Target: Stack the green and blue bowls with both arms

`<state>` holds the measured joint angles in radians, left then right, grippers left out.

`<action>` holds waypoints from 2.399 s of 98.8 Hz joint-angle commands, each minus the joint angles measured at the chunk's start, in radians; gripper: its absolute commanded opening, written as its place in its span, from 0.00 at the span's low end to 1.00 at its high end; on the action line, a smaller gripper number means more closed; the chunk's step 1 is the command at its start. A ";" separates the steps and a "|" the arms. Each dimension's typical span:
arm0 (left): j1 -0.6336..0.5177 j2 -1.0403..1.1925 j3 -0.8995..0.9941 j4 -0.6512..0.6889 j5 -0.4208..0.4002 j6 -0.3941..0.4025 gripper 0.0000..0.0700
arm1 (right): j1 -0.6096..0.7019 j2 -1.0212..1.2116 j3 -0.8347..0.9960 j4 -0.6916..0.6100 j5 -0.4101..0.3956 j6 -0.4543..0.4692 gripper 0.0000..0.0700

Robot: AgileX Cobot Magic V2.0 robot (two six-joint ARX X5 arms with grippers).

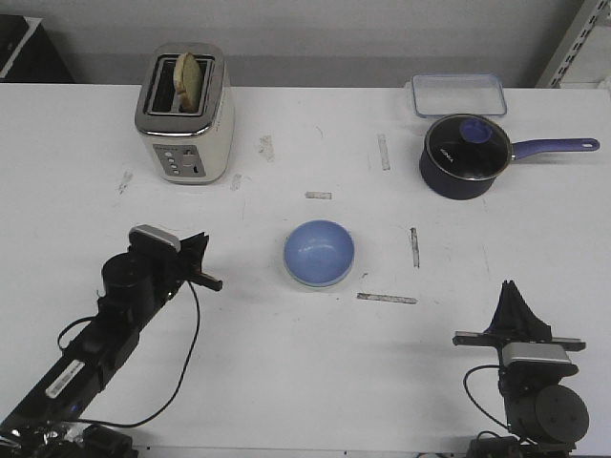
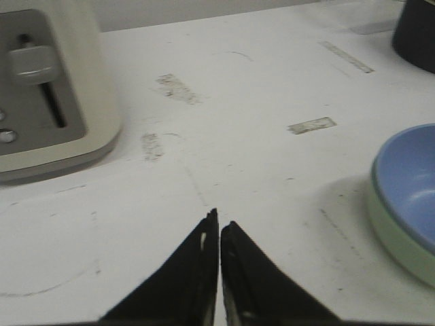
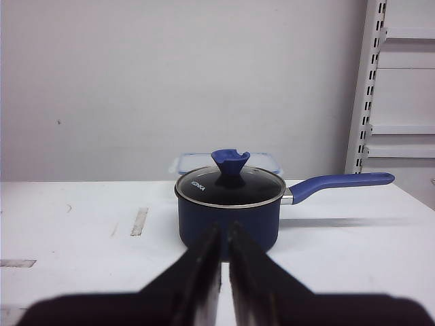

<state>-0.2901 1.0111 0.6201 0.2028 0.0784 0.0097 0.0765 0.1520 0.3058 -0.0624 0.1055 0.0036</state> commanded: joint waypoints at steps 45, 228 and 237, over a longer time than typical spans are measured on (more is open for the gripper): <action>0.235 -0.483 -0.311 0.008 -0.011 -0.002 0.00 | 0.001 -0.002 0.005 0.013 0.000 -0.004 0.02; 0.238 -1.008 -0.608 -0.091 -0.116 0.002 0.00 | 0.001 -0.002 0.005 0.013 0.000 -0.004 0.02; 0.238 -1.008 -0.608 -0.091 -0.116 0.002 0.00 | 0.001 -0.002 0.005 0.013 0.000 -0.004 0.02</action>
<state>-0.0517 0.0051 0.0341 0.0978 -0.0338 0.0097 0.0765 0.1520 0.3058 -0.0628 0.1055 0.0036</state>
